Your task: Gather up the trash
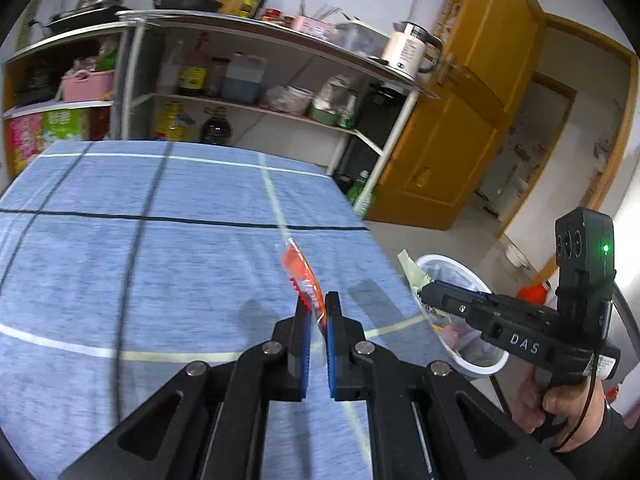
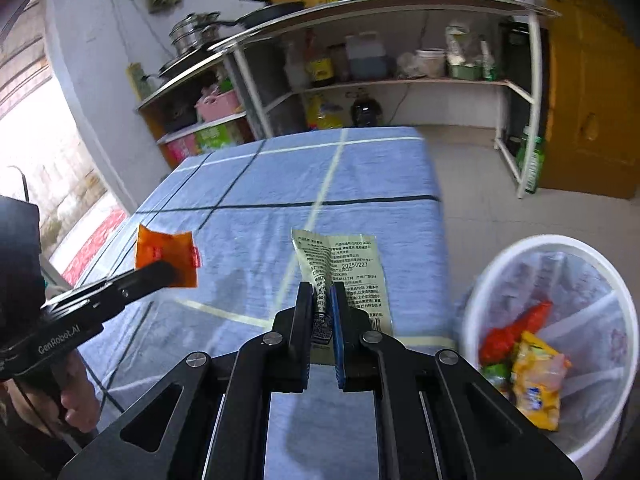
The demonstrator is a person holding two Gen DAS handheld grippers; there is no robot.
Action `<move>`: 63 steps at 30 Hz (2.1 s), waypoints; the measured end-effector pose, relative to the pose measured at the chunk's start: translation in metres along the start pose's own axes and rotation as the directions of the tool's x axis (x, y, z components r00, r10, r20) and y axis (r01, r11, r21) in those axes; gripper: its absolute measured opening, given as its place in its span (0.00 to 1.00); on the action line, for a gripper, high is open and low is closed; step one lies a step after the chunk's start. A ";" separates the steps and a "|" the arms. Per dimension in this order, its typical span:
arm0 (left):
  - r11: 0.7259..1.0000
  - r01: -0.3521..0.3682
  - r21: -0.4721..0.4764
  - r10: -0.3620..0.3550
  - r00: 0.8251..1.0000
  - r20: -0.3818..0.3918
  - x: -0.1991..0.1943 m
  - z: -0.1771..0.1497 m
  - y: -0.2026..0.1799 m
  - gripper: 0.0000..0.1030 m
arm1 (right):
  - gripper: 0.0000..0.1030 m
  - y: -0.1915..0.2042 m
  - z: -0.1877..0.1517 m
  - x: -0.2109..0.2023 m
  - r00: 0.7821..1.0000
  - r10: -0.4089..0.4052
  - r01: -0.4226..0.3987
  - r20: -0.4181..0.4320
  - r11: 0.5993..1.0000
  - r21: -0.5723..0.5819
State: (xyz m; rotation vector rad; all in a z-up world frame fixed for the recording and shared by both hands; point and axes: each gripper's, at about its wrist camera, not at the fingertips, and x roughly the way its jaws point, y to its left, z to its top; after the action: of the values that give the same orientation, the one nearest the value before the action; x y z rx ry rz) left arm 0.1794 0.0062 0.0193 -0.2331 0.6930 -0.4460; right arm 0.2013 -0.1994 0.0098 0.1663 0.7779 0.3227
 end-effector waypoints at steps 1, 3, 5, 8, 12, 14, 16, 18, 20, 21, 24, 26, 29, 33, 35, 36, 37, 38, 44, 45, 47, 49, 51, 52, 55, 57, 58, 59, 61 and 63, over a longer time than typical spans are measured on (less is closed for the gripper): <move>1.000 0.015 0.010 -0.015 1.000 -0.007 0.004 0.001 -0.008 0.07 | 0.09 -0.007 0.000 -0.003 1.000 -0.006 0.006 0.002 1.000 0.010; 0.999 0.041 0.029 -0.040 0.999 -0.018 0.013 0.002 -0.025 0.07 | 0.09 -0.025 -0.002 -0.014 1.000 -0.026 0.026 0.010 0.999 0.027; 0.997 0.060 0.053 -0.058 0.998 -0.025 0.020 0.004 -0.040 0.07 | 0.09 -0.045 -0.004 -0.024 0.999 -0.045 0.044 0.018 0.998 0.051; 0.992 0.094 0.081 -0.091 0.995 -0.039 0.031 0.006 -0.064 0.07 | 0.09 -0.067 -0.007 -0.040 0.997 -0.074 0.072 0.029 0.994 0.079; 0.985 0.127 0.119 -0.121 0.991 -0.062 0.049 0.009 -0.096 0.07 | 0.09 -0.095 -0.011 -0.057 0.993 -0.110 0.105 0.042 0.988 0.116; 0.980 0.143 0.135 -0.134 0.988 -0.077 0.060 0.010 -0.111 0.07 | 0.09 -0.107 -0.014 -0.063 0.991 -0.127 0.120 0.045 0.984 0.131; 0.976 0.156 0.154 -0.143 0.986 -0.091 0.069 0.009 -0.125 0.07 | 0.09 -0.115 -0.017 -0.067 0.989 -0.138 0.130 0.045 0.981 0.145; 0.971 0.172 0.168 -0.155 0.982 -0.108 0.078 0.007 -0.137 0.07 | 0.09 -0.126 -0.022 -0.070 0.987 -0.156 0.147 0.045 0.976 0.160; 0.967 0.182 0.179 -0.161 0.979 -0.125 0.088 0.004 -0.149 0.07 | 0.09 -0.135 -0.025 -0.073 0.984 -0.172 0.162 0.042 0.972 0.169; 0.965 0.184 0.185 -0.161 0.978 -0.133 0.093 0.001 -0.156 0.07 | 0.09 -0.139 -0.028 -0.074 0.983 -0.179 0.170 0.040 0.970 0.175; 0.963 0.192 0.191 -0.162 0.974 -0.160 0.109 -0.002 -0.169 0.08 | 0.09 -0.152 -0.033 -0.075 0.980 -0.196 0.186 0.034 0.964 0.191; 0.963 0.191 0.192 -0.158 0.972 -0.174 0.118 -0.005 -0.174 0.08 | 0.09 -0.158 -0.034 -0.075 0.978 -0.208 0.198 0.032 0.960 0.196; 0.963 0.191 0.192 -0.154 0.969 -0.193 0.132 -0.008 -0.183 0.08 | 0.09 -0.169 -0.038 -0.074 0.976 -0.215 0.206 0.019 0.955 0.212; 0.963 0.181 0.199 -0.135 0.965 -0.225 0.148 -0.014 -0.191 0.08 | 0.09 -0.182 -0.040 -0.067 0.973 -0.232 0.227 -0.005 0.947 0.227; 0.963 0.179 0.202 -0.128 0.962 -0.240 0.154 -0.016 -0.194 0.08 | 0.09 -0.188 -0.044 -0.062 0.971 -0.237 0.236 -0.020 0.943 0.234; 0.962 0.179 0.204 -0.126 0.961 -0.247 0.157 -0.017 -0.195 0.09 | 0.09 -0.191 -0.046 -0.060 0.970 -0.240 0.240 -0.030 0.941 0.237; 0.962 0.178 0.208 -0.123 0.960 -0.253 0.159 -0.018 -0.198 0.10 | 0.09 -0.193 -0.048 -0.058 0.970 -0.239 0.242 -0.040 0.940 0.242; 0.961 0.178 0.210 -0.121 0.958 -0.258 0.161 -0.019 -0.199 0.10 | 0.10 -0.196 -0.050 -0.057 0.970 -0.238 0.242 -0.048 0.938 0.248; 0.961 0.171 0.219 -0.112 0.959 -0.259 0.161 -0.021 -0.203 0.26 | 0.10 -0.197 -0.052 -0.059 0.965 -0.256 0.262 -0.057 0.933 0.246; 0.961 0.168 0.218 -0.110 0.960 -0.256 0.159 -0.020 -0.202 0.26 | 0.13 -0.196 -0.052 -0.060 0.964 -0.260 0.265 -0.053 0.933 0.243; 0.963 0.166 0.213 -0.111 0.962 -0.250 0.156 -0.018 -0.200 0.26 | 0.19 -0.195 -0.052 -0.062 0.964 -0.260 0.264 -0.048 0.933 0.243; 0.964 0.166 0.208 -0.114 0.964 -0.240 0.152 -0.017 -0.199 0.26 | 0.25 -0.194 -0.052 -0.063 0.964 -0.261 0.264 -0.044 0.933 0.243; 0.965 0.163 0.204 -0.114 0.966 -0.232 0.148 -0.015 -0.198 0.26 | 0.25 -0.191 -0.051 -0.066 0.963 -0.266 0.266 -0.036 0.933 0.241; 0.965 0.163 0.204 -0.115 0.967 -0.228 0.145 -0.015 -0.198 0.26 | 0.25 -0.189 -0.051 -0.068 0.963 -0.268 0.267 -0.030 0.933 0.240; 0.965 0.158 0.207 -0.114 0.971 -0.212 0.137 -0.013 -0.197 0.26 | 0.25 -0.184 -0.048 -0.075 0.961 -0.276 0.271 -0.009 0.933 0.237; 0.966 0.155 0.209 -0.113 0.973 -0.202 0.131 -0.013 -0.196 0.26 | 0.26 -0.179 -0.047 -0.082 0.961 -0.278 0.268 0.008 0.934 0.236; 0.966 0.153 0.209 -0.112 0.974 -0.196 0.127 -0.013 -0.195 0.26 | 0.26 -0.177 -0.047 -0.084 0.960 -0.280 0.268 0.016 0.934 0.235; 0.966 0.149 0.209 -0.109 0.975 -0.191 0.125 -0.012 -0.194 0.26 | 0.26 -0.174 -0.046 -0.088 0.959 -0.282 0.269 0.026 0.935 0.233; 0.966 0.147 0.212 -0.110 0.978 -0.179 0.117 -0.012 -0.193 0.26 | 0.26 -0.168 -0.045 -0.095 0.959 -0.281 0.264 0.045 0.937 0.230; 0.965 0.141 0.219 -0.107 0.981 -0.163 0.107 -0.012 -0.192 0.26 | 0.26 -0.159 -0.044 -0.102 0.957 -0.282 0.261 0.067 0.939 0.223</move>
State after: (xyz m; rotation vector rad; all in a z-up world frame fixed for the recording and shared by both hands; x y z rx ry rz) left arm 0.1840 -0.2137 0.0174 -0.0239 0.7692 -0.6644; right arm 0.1377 -0.3828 0.0038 0.2708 0.7261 -0.0323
